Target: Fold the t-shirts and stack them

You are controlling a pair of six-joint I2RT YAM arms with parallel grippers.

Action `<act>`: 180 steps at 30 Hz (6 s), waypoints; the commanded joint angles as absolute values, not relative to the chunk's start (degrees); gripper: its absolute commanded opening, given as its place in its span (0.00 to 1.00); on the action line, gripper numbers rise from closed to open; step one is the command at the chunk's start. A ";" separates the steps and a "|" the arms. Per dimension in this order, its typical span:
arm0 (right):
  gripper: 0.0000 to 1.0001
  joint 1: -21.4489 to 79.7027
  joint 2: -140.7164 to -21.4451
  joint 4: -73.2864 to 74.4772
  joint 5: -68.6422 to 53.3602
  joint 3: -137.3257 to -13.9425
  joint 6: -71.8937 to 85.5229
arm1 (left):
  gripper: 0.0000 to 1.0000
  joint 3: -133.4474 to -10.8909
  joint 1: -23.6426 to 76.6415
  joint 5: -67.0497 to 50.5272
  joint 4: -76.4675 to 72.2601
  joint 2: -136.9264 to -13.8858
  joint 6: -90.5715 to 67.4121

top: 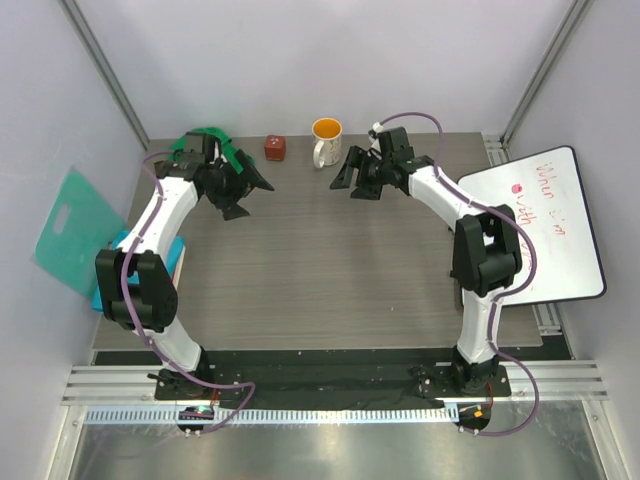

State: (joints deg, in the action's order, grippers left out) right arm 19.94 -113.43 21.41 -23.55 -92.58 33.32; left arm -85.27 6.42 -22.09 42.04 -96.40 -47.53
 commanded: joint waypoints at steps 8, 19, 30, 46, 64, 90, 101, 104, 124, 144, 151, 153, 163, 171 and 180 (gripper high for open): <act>0.75 18.98 -124.53 28.56 -17.93 -111.87 25.66 | 0.95 -85.87 5.71 -23.55 40.69 -96.77 -47.81; 0.73 21.09 -142.28 29.53 -19.25 -137.89 29.71 | 0.93 -82.53 5.01 -26.28 40.43 -96.86 -48.17; 0.74 20.74 -139.57 22.50 -13.98 -137.29 32.17 | 0.93 -79.45 4.92 -25.05 40.25 -94.22 -47.11; 0.72 18.19 -146.06 17.05 -5.27 -144.13 40.78 | 0.92 -79.80 4.48 -24.96 40.25 -94.57 -46.85; 0.69 18.28 -150.55 17.23 -4.83 -144.58 41.83 | 0.92 -79.19 4.04 -22.85 42.01 -92.99 -45.79; 0.61 18.90 -156.62 12.22 -7.12 -147.75 47.63 | 0.92 -79.98 3.52 -21.97 43.24 -93.52 -45.26; 0.34 18.90 -154.86 13.18 -9.23 -144.14 44.30 | 0.92 -79.98 3.16 -21.88 42.80 -93.96 -45.44; 0.33 18.81 -154.78 13.88 -10.19 -143.62 43.42 | 0.92 -80.07 2.99 -22.06 42.71 -94.22 -45.35; 0.14 18.90 -150.47 20.82 -11.87 -137.02 34.63 | 0.92 -79.28 2.11 -22.94 42.19 -95.10 -45.44; 0.01 20.39 -148.70 25.31 -10.10 -135.70 30.14 | 0.92 -77.96 1.85 -23.55 41.22 -94.57 -45.88; 0.18 20.48 -151.43 24.09 -12.91 -138.69 31.81 | 0.92 -77.70 1.67 -23.29 41.66 -94.22 -45.70; 0.18 20.48 -152.40 22.33 -14.50 -139.13 32.86 | 0.91 -77.70 1.58 -23.20 41.75 -94.22 -45.62; 0.01 21.01 -154.34 20.48 -16.17 -140.10 34.72 | 0.91 -77.96 1.32 -23.11 41.83 -94.66 -45.70; 0.01 21.36 -151.35 20.04 -13.10 -137.46 32.70 | 0.91 -77.96 1.32 -23.20 41.66 -94.83 -45.88; 0.01 18.99 -144.77 23.46 -7.48 -134.65 29.27 | 0.91 -77.52 1.32 -23.47 41.57 -94.66 -45.62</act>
